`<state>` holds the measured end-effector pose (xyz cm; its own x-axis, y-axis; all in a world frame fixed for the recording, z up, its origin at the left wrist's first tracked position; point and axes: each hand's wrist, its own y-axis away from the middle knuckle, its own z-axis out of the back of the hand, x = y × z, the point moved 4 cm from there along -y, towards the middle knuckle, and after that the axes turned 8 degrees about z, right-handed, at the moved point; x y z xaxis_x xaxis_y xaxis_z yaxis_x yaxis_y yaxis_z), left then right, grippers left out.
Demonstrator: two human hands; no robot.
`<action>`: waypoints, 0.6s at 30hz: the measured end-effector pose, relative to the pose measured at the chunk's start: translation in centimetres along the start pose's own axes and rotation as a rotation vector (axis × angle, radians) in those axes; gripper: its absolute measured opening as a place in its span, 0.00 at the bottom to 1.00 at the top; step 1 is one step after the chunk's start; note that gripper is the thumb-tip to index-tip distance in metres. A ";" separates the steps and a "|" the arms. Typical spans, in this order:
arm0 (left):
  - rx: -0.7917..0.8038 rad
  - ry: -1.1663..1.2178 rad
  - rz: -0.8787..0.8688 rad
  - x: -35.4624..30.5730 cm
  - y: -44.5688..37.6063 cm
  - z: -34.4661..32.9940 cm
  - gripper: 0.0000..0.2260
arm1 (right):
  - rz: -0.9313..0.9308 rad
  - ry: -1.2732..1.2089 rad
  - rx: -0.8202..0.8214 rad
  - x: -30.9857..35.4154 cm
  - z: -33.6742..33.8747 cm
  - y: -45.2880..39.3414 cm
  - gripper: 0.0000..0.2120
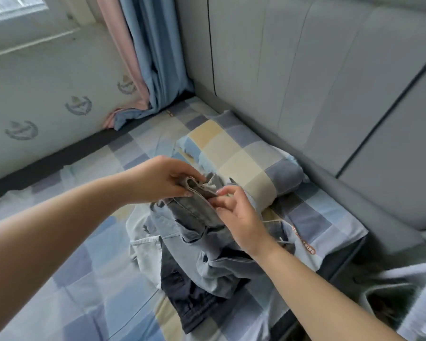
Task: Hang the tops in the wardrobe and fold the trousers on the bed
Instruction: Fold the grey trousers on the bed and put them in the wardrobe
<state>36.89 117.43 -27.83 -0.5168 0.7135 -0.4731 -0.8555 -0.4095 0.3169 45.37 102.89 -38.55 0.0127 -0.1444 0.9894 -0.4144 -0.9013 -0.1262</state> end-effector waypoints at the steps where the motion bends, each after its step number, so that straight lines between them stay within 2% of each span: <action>1: -0.044 0.011 -0.010 0.0 1.9 1.1 0.19 | -0.036 0.028 -0.018 0.1 -0.3 0.7 0.17; 4: -0.103 0.042 -0.040 -0.2 8.5 4.2 0.22 | -0.173 0.303 0.043 0.6 -2.0 3.1 0.33; 5: -0.120 0.055 -0.057 -0.3 10.1 5.0 0.23 | -0.224 0.396 0.077 0.5 -2.3 3.6 0.36; 9: -0.286 0.061 -0.099 -0.3 20.3 9.3 0.24 | -0.273 0.696 0.241 2.9 -7.6 5.8 0.34; 15: -0.485 0.163 -0.104 2.2 36.2 14.4 0.21 | -0.297 0.939 0.098 5.7 -16.4 7.5 0.41; 18: -0.573 0.250 -0.092 4.0 43.1 16.2 0.21 | -0.247 0.822 -0.078 6.2 -19.7 8.6 0.35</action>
<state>-1.50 111.84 -2.81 -0.3725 0.6342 -0.6775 -0.7423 -0.6418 -0.1925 23.89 102.28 -32.10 -0.5397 0.4202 0.7295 -0.5479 -0.8332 0.0747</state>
